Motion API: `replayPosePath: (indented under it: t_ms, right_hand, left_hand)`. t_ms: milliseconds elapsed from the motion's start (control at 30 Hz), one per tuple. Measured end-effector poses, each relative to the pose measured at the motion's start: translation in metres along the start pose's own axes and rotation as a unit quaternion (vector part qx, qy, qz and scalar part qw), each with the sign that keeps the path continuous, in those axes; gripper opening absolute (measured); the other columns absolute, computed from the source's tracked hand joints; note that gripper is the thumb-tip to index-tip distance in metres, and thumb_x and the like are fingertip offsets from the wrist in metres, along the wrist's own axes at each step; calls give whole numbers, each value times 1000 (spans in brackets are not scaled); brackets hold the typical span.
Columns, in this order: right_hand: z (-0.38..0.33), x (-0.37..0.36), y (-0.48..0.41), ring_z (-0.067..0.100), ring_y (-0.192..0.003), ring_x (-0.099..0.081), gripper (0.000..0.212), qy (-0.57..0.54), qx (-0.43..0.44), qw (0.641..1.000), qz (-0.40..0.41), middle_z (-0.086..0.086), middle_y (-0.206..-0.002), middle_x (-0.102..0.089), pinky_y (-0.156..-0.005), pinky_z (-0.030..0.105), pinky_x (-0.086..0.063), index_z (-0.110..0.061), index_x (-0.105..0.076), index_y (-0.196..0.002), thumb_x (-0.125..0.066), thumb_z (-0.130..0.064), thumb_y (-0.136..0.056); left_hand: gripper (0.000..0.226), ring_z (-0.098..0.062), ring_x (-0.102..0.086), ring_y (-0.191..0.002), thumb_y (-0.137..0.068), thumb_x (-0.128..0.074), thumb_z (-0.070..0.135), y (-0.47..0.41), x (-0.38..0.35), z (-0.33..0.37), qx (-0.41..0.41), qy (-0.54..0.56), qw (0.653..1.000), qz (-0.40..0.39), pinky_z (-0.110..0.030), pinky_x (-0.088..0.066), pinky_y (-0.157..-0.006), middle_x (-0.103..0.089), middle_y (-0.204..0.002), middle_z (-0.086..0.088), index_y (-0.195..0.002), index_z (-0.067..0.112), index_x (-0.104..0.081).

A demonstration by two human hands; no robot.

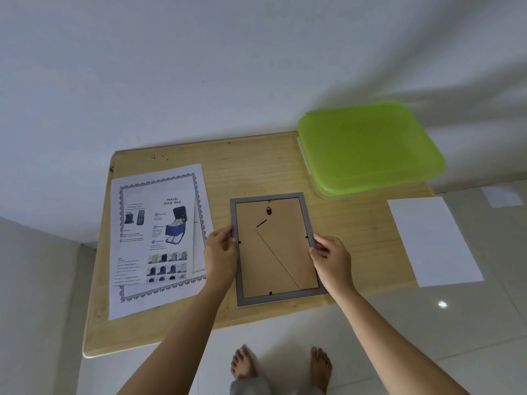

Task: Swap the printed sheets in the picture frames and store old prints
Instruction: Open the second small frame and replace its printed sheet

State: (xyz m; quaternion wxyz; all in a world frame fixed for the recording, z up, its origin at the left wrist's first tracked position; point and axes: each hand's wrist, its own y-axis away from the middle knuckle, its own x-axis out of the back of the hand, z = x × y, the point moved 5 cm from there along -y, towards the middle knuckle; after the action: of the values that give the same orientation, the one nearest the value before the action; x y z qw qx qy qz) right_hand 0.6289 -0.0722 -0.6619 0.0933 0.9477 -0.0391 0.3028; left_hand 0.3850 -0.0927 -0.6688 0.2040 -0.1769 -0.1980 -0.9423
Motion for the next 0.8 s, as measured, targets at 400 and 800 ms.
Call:
replayPosePath:
  t_ms: [400,800]
  right_hand:
    - [-10,-7,-19,11,-80,-52,29,12,39,997,64,4,-94,-58,-66,6,-37,-4,-64,-106,-70,-16,-80]
    - [-2,-10,-16,19,-84,-56,30,27,99,992,79,10,-92,-59,-74,25,-48,1,-65,-106,-69,-18,-82]
  left_hand:
    - [46,-13,-50,-95,-89,-61,25,23,-5,-1,-62,-74,995,30,-22,-42,-85,-44,-106,3,-131,9,-50]
    - [31,-25,-49,-94,-92,-54,20,21,-8,3,-128,-174,975,50,-38,-48,-80,-48,-100,-11,-116,1,-58]
